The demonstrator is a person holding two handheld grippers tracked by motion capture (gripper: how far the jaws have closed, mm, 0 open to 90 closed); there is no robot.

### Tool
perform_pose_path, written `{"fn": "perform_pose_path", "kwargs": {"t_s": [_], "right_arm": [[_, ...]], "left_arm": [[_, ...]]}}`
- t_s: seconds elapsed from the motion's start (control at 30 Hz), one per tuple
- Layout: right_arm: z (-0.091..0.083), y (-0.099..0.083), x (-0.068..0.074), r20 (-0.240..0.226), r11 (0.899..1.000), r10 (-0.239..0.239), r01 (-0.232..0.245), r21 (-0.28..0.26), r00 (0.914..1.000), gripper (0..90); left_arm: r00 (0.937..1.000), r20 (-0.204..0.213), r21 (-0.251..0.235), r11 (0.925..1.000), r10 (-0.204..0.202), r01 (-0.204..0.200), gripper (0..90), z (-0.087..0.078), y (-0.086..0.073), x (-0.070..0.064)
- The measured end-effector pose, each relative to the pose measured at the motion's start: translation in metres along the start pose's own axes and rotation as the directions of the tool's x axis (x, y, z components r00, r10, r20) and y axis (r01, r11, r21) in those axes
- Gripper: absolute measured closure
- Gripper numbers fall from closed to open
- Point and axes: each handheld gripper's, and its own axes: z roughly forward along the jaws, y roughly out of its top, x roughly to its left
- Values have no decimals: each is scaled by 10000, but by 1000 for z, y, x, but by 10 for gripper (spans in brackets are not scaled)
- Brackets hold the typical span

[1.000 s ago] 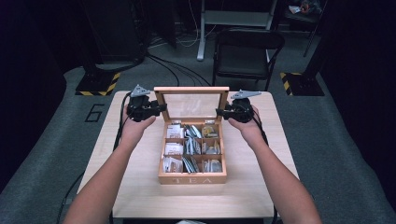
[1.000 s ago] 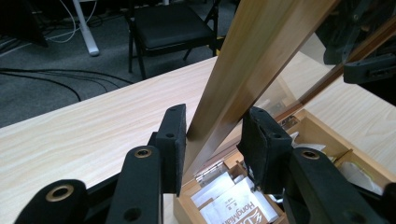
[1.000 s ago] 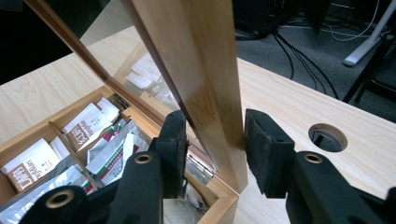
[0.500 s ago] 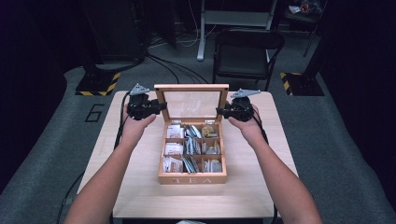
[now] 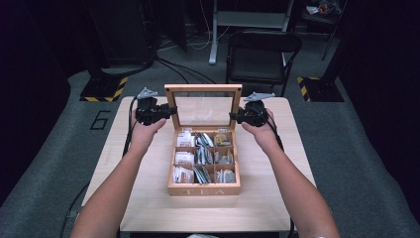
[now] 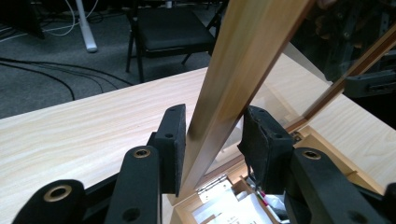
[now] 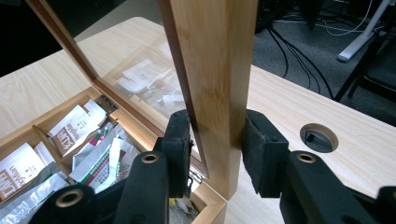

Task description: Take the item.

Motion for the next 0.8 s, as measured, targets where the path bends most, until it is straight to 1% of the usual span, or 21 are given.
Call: {"fn": "perform_pose_path", "kwargs": {"t_s": [0.03,0.07,0.13,0.17,0.23,0.3,0.37,0.4,0.43,0.5,0.57,0.63,0.67,0.73,0.77,0.8], "right_arm": [[1,0,0,20,9999,123,-123,12,9999,638],[2,1,-2,14,10000,92,-92,-22,10000,641],[3,1,-3,18,9998,190,-190,-53,9998,644],[4,1,-4,19,9995,302,-302,-70,9995,646],[5,1,-6,-19,9996,277,-277,-102,9996,649],[6,2,-7,-21,9992,408,-408,-58,9992,650],[7,3,-8,-14,9993,361,-361,-51,9993,652],[8,3,-8,-11,9991,423,-423,-29,9991,653],[8,4,-8,-7,9990,441,-441,-12,9990,653],[9,4,-9,18,9988,496,-496,-17,9988,654],[10,4,-10,41,9990,444,-443,-36,9990,656],[11,4,-10,83,9991,427,-427,-59,9991,656],[11,5,-10,101,9990,435,-434,-53,9990,656],[12,5,-10,154,9988,490,-490,-29,9987,655],[12,5,-10,151,9987,516,-515,-39,9986,653],[12,5,-10,164,9986,518,-517,-48,9985,652]], "left_arm": [[10000,-74,35,10000,53,-53,599,1,0,0],[9999,-146,38,10000,76,-75,596,2,-1,1],[9998,-198,49,10000,84,-83,575,4,-2,2],[9998,-159,50,10000,80,-79,571,5,-2,3],[10000,-18,112,9999,72,-72,574,8,-3,4],[10000,23,122,9999,61,-61,587,11,-4,5],[9998,-138,162,9998,144,-142,605,14,-5,5],[9996,-239,64,9999,140,-138,626,15,-6,5],[9996,-240,54,9999,124,-123,641,16,-6,6],[9998,-221,109,9999,8,-6,644,17,-7,7],[9996,-277,177,9998,26,-21,652,18,-7,8],[9995,-318,189,9998,-76,83,663,18,-7,8],[9993,-312,210,9995,-208,215,670,18,-7,8],[9994,-321,177,9997,-148,154,688,18,-7,11],[9992,-287,188,9994,-281,286,689,18,-7,10],[9992,-265,208,9994,-284,289,689,18,-7,11]]}}
